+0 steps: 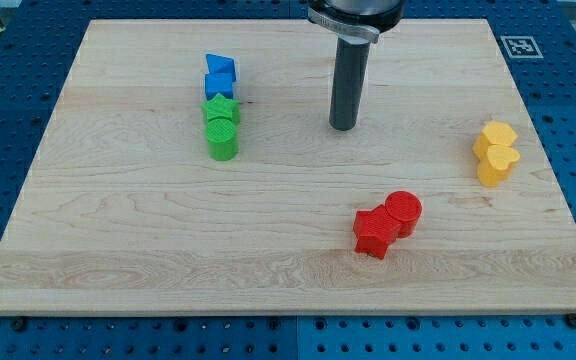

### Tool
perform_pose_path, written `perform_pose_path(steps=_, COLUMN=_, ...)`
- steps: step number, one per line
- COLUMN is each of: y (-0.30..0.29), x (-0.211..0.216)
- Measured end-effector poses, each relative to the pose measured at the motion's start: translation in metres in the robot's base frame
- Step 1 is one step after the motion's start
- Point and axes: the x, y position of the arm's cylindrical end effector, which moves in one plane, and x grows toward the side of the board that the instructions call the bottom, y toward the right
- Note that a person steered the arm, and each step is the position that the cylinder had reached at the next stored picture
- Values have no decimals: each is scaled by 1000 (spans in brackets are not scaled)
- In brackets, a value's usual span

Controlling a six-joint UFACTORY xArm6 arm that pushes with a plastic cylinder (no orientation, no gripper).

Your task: Slide the yellow blocks towards the center of the board

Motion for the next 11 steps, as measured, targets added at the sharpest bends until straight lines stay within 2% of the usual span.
perform_pose_path(steps=1, y=47, x=-9)
perform_pose_path(steps=2, y=121, x=-13)
perform_pose_path(steps=3, y=203, x=-13)
perform_pose_path(steps=4, y=253, x=0)
perform_pose_path(steps=5, y=259, x=28)
perform_pose_path(steps=6, y=257, x=32)
perform_pose_path(steps=7, y=231, x=53)
perform_pose_path(steps=8, y=229, x=53)
perform_pose_path(steps=11, y=161, x=50)
